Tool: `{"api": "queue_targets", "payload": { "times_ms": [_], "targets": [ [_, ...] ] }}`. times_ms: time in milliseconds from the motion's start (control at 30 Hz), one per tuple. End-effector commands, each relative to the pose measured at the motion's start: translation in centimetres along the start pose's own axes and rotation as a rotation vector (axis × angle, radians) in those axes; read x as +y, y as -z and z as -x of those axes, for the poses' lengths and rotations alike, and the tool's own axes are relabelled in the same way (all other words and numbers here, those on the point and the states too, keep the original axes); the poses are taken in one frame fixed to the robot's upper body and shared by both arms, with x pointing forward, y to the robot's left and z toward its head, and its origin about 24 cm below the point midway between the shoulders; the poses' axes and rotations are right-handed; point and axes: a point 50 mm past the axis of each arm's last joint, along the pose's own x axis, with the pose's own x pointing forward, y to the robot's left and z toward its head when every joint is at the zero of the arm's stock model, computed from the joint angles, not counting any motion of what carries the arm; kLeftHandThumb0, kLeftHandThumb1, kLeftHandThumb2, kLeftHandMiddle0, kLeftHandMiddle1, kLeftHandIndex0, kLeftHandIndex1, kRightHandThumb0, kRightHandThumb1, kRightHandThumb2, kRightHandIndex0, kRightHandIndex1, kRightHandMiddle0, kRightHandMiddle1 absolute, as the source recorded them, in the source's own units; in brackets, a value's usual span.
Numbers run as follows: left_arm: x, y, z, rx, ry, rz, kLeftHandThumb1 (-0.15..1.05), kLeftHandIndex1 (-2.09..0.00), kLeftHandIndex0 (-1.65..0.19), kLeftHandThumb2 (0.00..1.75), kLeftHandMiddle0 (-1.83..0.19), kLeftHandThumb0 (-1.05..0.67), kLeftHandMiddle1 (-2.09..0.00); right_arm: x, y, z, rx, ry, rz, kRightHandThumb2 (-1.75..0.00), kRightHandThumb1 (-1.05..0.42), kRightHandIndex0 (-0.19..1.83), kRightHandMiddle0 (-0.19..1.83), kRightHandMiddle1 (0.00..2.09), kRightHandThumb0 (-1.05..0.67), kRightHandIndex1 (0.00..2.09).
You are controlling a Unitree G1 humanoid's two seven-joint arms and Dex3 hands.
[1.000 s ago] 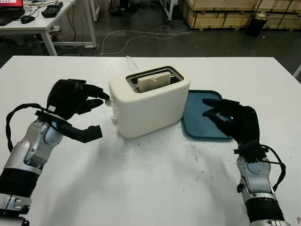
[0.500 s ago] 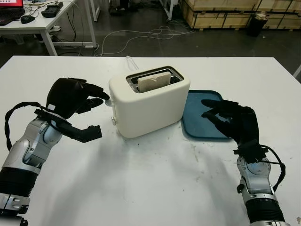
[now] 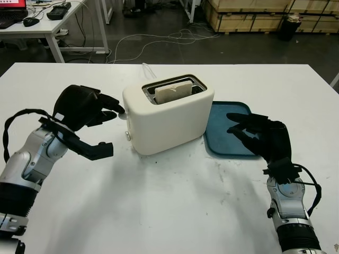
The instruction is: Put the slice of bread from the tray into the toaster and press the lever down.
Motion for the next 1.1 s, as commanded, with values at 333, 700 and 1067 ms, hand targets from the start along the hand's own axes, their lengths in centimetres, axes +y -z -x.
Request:
{"api": "queue_targets", "payload": {
  "times_ms": [333,700,1067],
  "targets": [
    [0.42,-0.33,-1.04,-0.073,0.076,-0.085,0.87,-0.46,-1.24,0.0,-1.05,-0.4,-1.38,-0.11,-0.11,0.15,-0.003,0.0,-0.001,-0.03,-0.92,0.87,1.1,0.0,-0.52,0.94],
    [0.43,-0.2,-0.84,-0.074,0.089,-0.083,0.85,-0.46,-1.16,0.0,-1.05,-0.37,-1.39,-0.15,-0.18,0.2,-0.001,-0.002,-0.007,-0.02,-0.92,0.86,1.1,0.0,-0.5,0.93],
    [-0.32,-0.26,-0.54,-0.07,0.098,-0.056,0.86,-0.52,-1.18,0.0,-1.03,-0.37,-1.46,-0.22,-0.22,0.23,-0.001,-0.003,-0.003,-0.03,-0.92,0.86,1.1,0.0,-0.51,0.94]
  ]
}}
